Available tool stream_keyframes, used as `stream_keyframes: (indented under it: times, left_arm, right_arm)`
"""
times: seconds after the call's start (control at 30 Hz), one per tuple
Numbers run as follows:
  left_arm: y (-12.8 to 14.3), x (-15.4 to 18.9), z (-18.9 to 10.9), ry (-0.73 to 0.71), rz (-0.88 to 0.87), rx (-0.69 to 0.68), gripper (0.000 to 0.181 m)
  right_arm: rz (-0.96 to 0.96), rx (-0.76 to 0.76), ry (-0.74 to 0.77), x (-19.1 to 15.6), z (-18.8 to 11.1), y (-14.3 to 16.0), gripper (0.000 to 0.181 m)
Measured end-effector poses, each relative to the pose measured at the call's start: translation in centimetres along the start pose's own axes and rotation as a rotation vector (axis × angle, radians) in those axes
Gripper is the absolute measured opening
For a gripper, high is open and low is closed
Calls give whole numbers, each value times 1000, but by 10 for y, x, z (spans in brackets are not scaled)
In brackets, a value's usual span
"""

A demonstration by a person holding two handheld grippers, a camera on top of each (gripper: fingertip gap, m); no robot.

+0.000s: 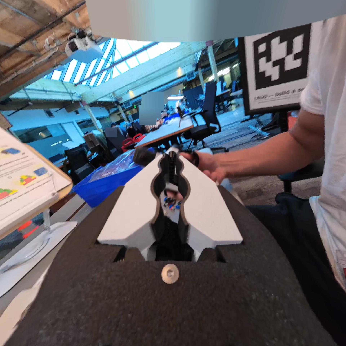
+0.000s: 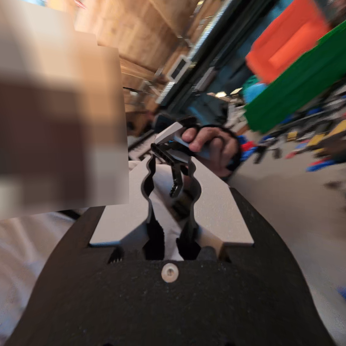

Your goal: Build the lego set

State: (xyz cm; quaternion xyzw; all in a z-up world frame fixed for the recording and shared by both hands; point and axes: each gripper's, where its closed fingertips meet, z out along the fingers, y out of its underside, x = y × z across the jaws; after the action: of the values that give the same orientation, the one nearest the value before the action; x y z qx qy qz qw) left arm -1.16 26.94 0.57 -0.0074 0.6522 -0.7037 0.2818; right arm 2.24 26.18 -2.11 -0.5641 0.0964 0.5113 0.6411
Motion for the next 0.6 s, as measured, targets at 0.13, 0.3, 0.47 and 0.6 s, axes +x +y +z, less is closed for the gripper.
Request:
stream_keyframes:
  times: [0.13, 0.3, 0.47, 0.6]
  left_arm:
    - [24, -27, -2, -98, 39, -153, 5]
    - [53, -40, -4, -105, -31, -298, 6]
    - [67, -44, -4, -111, -85, -346, 6]
    - [71, -42, -3, -101, -97, -354, 6]
  right_arm:
    - [-322, -148, 582, 34, -58, -8, 25]
    - [-453, -460, 1100, 83, -113, 35, 18]
    - [-473, -538, 1215, 108, -107, 52, 18]
    - [-505, -516, 1326, 120, -107, 51, 18]
